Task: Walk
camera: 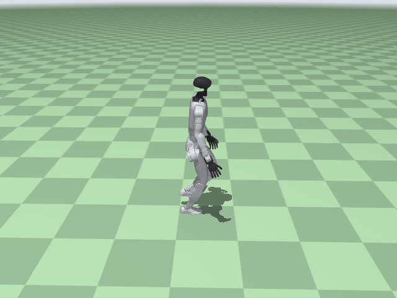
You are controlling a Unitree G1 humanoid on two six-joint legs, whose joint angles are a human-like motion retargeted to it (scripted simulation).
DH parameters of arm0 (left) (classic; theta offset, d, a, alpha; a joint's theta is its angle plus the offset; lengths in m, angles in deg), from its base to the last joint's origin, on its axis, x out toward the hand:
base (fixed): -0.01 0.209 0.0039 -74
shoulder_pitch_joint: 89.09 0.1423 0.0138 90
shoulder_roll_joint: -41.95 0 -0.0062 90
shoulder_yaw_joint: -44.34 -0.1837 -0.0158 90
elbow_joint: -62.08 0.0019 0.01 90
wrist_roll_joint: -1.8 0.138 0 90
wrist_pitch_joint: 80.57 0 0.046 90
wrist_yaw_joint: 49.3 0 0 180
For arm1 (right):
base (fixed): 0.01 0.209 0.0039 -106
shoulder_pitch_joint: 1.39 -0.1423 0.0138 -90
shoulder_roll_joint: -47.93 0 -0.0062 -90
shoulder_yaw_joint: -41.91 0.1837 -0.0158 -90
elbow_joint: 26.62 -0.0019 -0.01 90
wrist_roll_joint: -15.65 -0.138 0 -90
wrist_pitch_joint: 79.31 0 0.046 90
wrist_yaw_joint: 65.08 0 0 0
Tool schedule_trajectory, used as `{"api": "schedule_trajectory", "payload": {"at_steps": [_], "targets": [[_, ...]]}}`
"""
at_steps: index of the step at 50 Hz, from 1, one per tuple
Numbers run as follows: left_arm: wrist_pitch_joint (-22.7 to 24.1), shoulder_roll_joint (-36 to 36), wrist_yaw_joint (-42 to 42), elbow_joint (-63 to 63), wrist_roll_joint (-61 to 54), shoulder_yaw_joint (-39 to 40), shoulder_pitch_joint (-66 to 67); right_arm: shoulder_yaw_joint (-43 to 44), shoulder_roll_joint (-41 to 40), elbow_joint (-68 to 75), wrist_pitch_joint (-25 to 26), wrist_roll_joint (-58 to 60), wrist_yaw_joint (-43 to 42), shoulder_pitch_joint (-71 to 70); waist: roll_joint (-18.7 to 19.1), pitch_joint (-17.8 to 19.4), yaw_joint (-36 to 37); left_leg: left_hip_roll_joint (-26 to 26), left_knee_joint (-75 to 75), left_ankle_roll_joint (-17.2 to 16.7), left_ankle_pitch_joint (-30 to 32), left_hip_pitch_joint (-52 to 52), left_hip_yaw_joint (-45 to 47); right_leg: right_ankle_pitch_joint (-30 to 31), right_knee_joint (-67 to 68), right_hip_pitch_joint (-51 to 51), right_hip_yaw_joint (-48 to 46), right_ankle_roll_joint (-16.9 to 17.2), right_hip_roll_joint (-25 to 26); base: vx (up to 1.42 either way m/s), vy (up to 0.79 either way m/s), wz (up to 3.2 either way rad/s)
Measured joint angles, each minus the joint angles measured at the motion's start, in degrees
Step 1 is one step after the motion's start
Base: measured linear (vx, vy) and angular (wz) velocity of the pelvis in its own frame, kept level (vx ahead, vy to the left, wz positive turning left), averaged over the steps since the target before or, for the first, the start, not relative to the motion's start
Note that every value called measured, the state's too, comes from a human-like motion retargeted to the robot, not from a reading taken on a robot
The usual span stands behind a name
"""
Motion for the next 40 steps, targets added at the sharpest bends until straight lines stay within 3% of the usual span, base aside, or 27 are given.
{"api": "schedule_trajectory", "payload": {"at_steps": [8, 15, 18, 22, 25, 27, 32, 35, 40], "targets": [[0.73, -0.87, 1.12, -0.72, -2.04, 0.15, 2.44, -0.68, 0.73, -3.79, -1.13, 0.11, 0.84, -2.55, -3.79, 0.83, -1.12, -11.21, -34.9, -3.31, 0.73, -4.59, 1.14, -4.47, -1.94, 9.44, 1.53, 1.24, -4.35, 0.0, 0.0, 0.02], [-0.02, -1.57, 1.64, 1.77, -2.03, 0.06, 3.83, -1.09, -0.83, -1.85, 0.07, 1.83, 3.02, -0.19, -7.06, -0.86, -3.03, -17.01, -33.58, -2.05, 4.41, -3.16, 1.83, -8.8, 13.48, 10.38, 3.61, 3.6, -9.25, 0.03, 0.02, 0.13], [-0.47, -1.24, 1.55, 3.13, -1.6, 0.49, 3.06, -0.71, -2.01, 1.08, 0.78, 2.27, 4.87, 1.8, -11.66, -1.45, -5.35, -23.31, -34.99, 0.42, 5.26, 1.13, 3.46, -3.82, 23.89, 10.12, 5.46, 7.9, -15.0, 0.06, 0.06, 0.6], [-1.3, -0.37, 1.38, 3.05, -0.22, 0.97, 1.53, 0.31, -3.1, 4.11, 1.68, 2.32, 7.82, 4.13, -16.5, -2.71, -8.72, -31.25, -40.99, 3.46, 4.83, 6.96, 4.11, 11.24, 41.75, 3.03, 8.3, 13.38, -22.25, 0.02, 0.06, 0.61], [-1.69, 0.48, 0.62, 2.59, 0.28, 1.11, -0.64, 1.32, -3.53, 5.14, 2.04, 2.72, 8.45, 4.93, -17.0, -2.74, -10.64, -33.2, -44.81, 4.26, 3.55, 11.43, 3.32, 13.03, 51.02, -4.33, 8.18, 11.29, -26.88, 0.02, 0.05, 0.32], [-1.8, 0.74, -0.31, 2.31, 0.39, 1.1, -1.59, 1.73, -3.81, 5.17, 2.02, 2.83, 7.94, 5.86, -16.62, -2.51, -12.0, -33.49, -45.16, 4.2, 1.77, 13.85, 2.96, 8.37, 53.51, -9.0, 7.34, 8.37, -30.06, 0.01, 0.02, 0.09], [-2.18, 1.22, -2.38, 1.47, -0.21, 2.18, -6.68, 2.5, -3.61, 4.39, 2.35, 2.33, 6.29, 5.15, -12.94, -1.25, -13.55, -31.61, -52.7, 3.51, -0.16, 21.98, 0.44, 0.94, 43.59, -20.7, 4.55, 4.38, -31.06, 0.0, 0.0, 0.0], [-1.75, 1.22, -2.66, 0.15, -0.65, 2.25, -8.77, 2.42, -3.66, 4.27, 2.78, 1.93, 5.62, 4.85, -10.7, -1.01, -13.4, -29.72, -54.12, 3.3, -2.12, 24.67, -0.31, 0.88, 30.96, -25.22, 3.23, 5.48, -27.68, 0.0, 0.0, 0.0], [-0.64, 0.88, -2.27, -1.87, -0.03, 1.88, -10.31, 2.15, -3.78, 4.58, 2.73, 1.12, 5.11, 4.33, -8.27, -3.71, -11.96, -27.76, -58.67, 3.36, -3.0, 26.0, -0.4, 4.17, 7.99, -29.63, 5.02, 8.87, -20.75, 0.0, 0.0, 0.0]]}}
